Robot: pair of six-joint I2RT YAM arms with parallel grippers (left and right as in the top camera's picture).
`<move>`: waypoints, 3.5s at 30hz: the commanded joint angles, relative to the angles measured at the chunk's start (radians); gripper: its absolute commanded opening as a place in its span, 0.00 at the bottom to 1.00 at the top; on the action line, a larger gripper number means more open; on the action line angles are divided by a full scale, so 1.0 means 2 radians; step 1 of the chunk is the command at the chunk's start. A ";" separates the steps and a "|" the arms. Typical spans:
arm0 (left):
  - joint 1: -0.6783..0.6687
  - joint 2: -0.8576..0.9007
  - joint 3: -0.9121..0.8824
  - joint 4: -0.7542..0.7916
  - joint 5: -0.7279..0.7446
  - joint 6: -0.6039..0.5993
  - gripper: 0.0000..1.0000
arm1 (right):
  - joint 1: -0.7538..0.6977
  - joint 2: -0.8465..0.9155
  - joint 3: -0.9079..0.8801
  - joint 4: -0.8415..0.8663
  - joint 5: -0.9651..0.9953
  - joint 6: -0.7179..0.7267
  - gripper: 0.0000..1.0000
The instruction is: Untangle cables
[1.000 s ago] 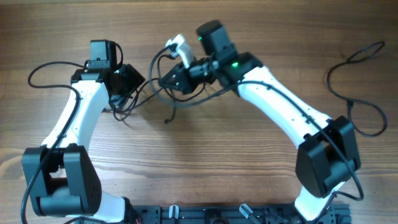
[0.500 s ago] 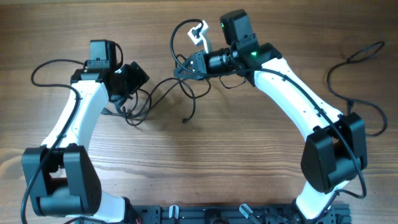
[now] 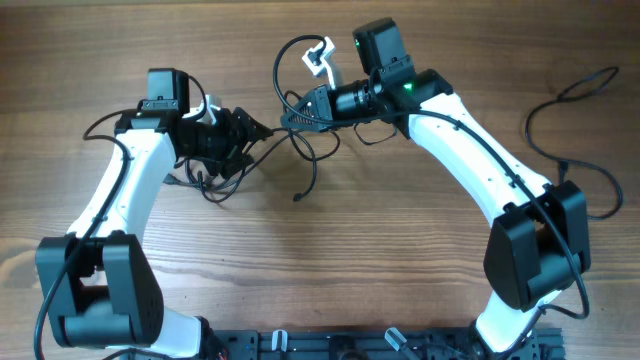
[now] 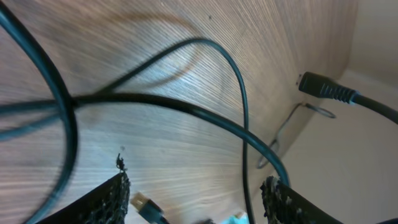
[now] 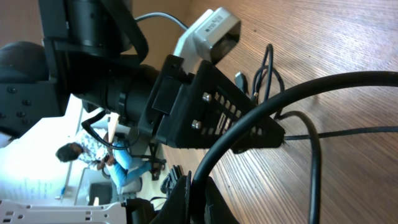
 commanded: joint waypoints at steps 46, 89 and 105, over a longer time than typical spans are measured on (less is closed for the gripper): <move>-0.052 0.056 -0.005 0.081 -0.092 -0.335 0.27 | 0.030 -0.001 0.001 0.056 -0.151 -0.097 0.04; 0.169 0.056 -0.005 0.048 0.021 0.006 0.04 | -0.099 -0.001 0.001 -0.308 0.680 0.083 0.04; 0.192 0.056 -0.005 -0.017 -0.215 -0.144 0.04 | -0.249 -0.001 -0.082 -0.265 0.700 0.103 0.04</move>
